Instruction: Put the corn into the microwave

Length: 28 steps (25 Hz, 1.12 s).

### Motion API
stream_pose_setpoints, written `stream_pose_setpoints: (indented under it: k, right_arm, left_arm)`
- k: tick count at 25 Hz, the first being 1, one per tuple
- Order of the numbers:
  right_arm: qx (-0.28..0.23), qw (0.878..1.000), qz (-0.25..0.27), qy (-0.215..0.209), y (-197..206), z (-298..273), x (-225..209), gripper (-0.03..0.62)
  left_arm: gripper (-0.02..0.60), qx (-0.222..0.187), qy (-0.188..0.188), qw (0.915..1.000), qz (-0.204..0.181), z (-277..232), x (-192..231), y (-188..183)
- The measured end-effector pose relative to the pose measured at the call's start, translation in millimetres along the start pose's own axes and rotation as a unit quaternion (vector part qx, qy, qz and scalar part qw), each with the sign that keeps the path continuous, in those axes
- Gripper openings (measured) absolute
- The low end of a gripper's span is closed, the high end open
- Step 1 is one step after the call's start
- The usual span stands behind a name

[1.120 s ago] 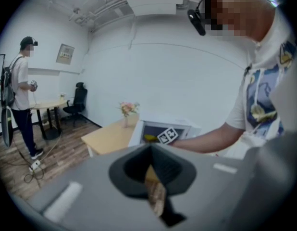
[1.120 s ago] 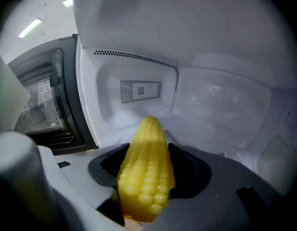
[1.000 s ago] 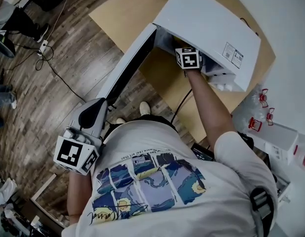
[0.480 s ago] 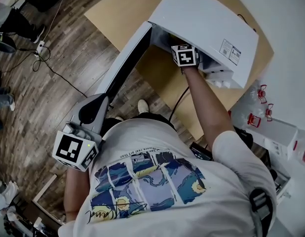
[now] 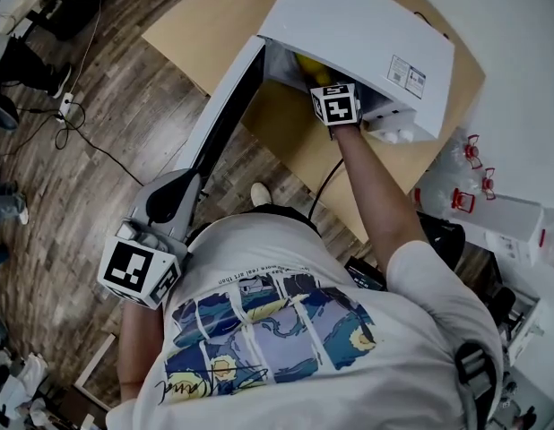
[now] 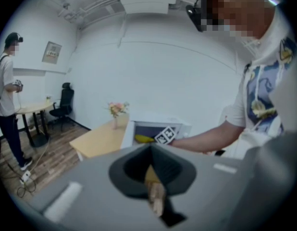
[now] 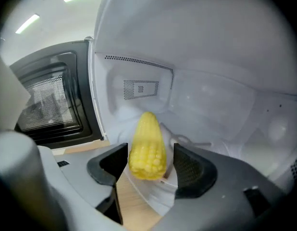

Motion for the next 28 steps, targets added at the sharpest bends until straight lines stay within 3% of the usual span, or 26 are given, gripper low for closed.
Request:
stream_pose_setpoints:
  k: [10,16,28]
  right_arm:
    - [-0.001,0.998,-0.047,0.031,45,71,25,0.261]
    - [-0.016,0.997,-0.069,0.024,72,123,67,0.253]
    - [-0.038,0.994,-0.104,0.021,115,228,163,0.035]
  left_arm:
    - [0.009,-0.019,0.063,0.9977,-0.015,26,7,12]
    - [0.009,-0.028,0.087,0.9957,-0.014,50,11,33]
    - [0.009,-0.032,0.130,0.9909,-0.016,108,7,74]
Point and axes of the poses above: the fingertips, and each gripper's own axes: z backward along the fingers, x to its left, y out of its underside, the point moved 7 cm from there along z, backward along the fingers, and after that the axes turned 12 degrees about -z, right-handed, at the moved point
